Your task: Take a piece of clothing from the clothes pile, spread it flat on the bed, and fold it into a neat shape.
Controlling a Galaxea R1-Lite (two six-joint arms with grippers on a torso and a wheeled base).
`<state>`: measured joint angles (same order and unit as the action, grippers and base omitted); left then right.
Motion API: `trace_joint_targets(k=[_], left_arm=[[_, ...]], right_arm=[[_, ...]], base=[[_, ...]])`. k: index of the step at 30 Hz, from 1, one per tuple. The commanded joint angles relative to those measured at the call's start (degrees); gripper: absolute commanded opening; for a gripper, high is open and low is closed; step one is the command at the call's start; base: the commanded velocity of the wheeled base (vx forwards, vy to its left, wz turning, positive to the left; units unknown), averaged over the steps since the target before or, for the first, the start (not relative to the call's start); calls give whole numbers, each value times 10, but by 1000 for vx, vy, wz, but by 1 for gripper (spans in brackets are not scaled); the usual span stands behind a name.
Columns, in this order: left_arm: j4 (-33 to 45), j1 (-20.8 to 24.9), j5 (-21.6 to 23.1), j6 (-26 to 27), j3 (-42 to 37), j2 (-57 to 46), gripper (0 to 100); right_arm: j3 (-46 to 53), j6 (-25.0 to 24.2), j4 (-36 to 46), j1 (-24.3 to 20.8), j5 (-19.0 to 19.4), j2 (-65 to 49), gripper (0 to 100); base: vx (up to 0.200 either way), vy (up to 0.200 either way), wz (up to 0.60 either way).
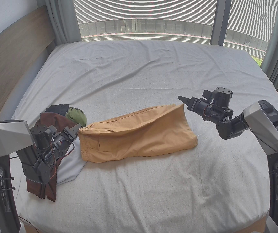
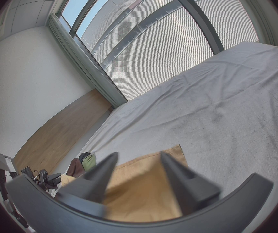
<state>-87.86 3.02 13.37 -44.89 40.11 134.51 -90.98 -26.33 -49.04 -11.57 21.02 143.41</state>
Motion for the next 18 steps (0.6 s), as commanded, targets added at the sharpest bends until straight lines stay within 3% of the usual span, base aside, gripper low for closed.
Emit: trace_joint_targets(k=[1, 10, 18], left_arm=[[1, 1, -4, -2, 17, 14, 100], [20, -13, -5, -2, 30, 0, 100], [77, -36, -4, -2, 24, -43, 100]], right_arm=[[-10, -3, -12, 1, -11, 11, 100], [70, -3, -39, 0, -14, -30, 100], [215, -2, -66, -15, -14, -109, 100]], base=[[0, 0, 0], [0, 0, 0], [0, 0, 0]])
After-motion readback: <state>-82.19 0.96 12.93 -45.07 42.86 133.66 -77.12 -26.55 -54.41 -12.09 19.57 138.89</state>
